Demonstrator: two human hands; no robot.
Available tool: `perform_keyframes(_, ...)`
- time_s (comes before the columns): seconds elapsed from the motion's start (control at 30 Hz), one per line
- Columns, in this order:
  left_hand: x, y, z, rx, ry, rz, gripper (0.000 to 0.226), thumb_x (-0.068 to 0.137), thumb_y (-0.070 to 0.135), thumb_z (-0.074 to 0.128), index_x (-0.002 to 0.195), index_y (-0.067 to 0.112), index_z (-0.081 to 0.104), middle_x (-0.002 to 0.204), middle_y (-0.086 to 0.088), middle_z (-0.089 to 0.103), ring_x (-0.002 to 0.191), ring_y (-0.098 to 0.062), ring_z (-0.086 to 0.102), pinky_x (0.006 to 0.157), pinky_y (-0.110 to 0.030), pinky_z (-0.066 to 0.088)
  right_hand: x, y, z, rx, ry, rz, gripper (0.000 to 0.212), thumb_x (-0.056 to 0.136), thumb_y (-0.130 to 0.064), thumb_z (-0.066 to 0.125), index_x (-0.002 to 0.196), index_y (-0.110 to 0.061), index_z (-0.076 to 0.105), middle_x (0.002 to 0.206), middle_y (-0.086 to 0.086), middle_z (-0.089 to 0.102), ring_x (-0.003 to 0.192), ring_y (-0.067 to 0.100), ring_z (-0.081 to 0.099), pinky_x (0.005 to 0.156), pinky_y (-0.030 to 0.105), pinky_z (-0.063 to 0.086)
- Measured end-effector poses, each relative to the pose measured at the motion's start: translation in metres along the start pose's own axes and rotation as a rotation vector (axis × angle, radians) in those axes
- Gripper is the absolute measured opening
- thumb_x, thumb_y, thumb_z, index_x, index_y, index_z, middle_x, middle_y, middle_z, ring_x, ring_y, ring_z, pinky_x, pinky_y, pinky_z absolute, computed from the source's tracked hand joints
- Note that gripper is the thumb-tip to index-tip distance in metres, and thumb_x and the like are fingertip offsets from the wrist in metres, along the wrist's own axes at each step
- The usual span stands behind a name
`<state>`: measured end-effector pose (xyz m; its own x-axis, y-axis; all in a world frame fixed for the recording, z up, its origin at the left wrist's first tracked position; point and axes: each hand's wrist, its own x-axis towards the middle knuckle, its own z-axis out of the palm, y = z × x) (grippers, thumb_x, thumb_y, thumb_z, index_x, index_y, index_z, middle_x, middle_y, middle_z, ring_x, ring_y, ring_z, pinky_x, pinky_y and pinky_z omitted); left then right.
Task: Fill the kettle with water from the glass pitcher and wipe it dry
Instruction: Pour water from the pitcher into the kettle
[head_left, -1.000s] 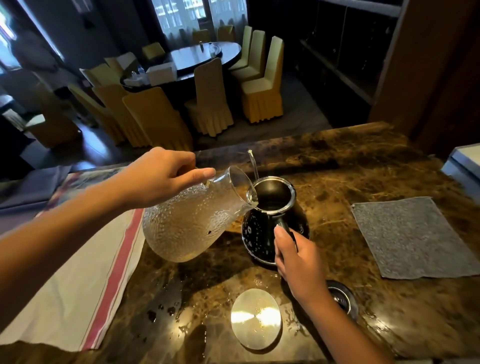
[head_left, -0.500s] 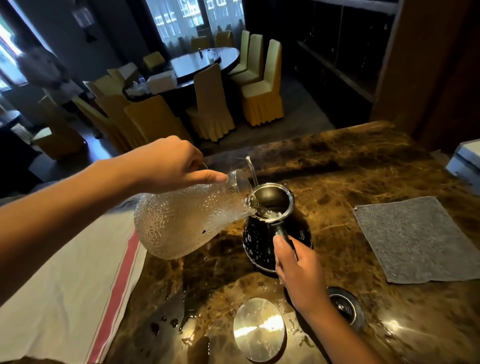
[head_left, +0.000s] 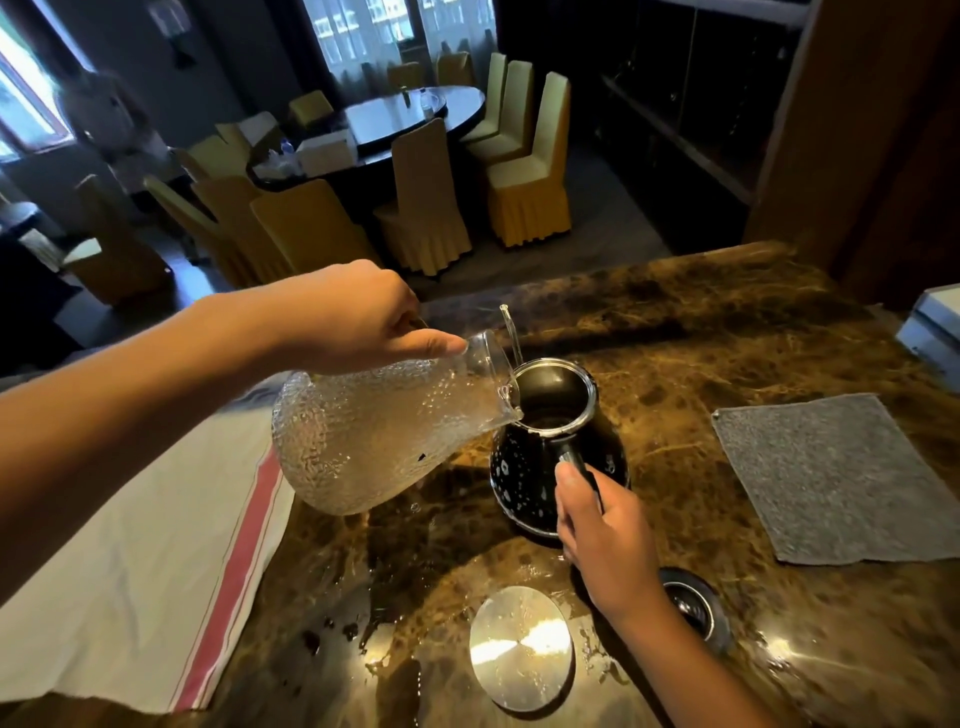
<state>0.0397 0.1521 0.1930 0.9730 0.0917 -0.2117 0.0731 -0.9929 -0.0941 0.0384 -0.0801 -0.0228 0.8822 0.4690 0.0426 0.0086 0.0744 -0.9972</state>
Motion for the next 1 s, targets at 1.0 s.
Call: perform_keyframes(1.0,-0.002,0.016,-0.011,0.08,-0.044,-0.041,0.085,0.069,0.086,0.034,0.069,0.005,0.059,0.056,-0.003,0.045,0.05,-0.018,0.041,0.048,-0.028,0.035,0.001,0.003,0.0,-0.008,0.011,-0.027,0.051,0.088,-0.064,0.051,0.062,-0.021,0.045,0.053,0.0,0.037,0.049,0.014,0.034,0.047,0.027,0.028)
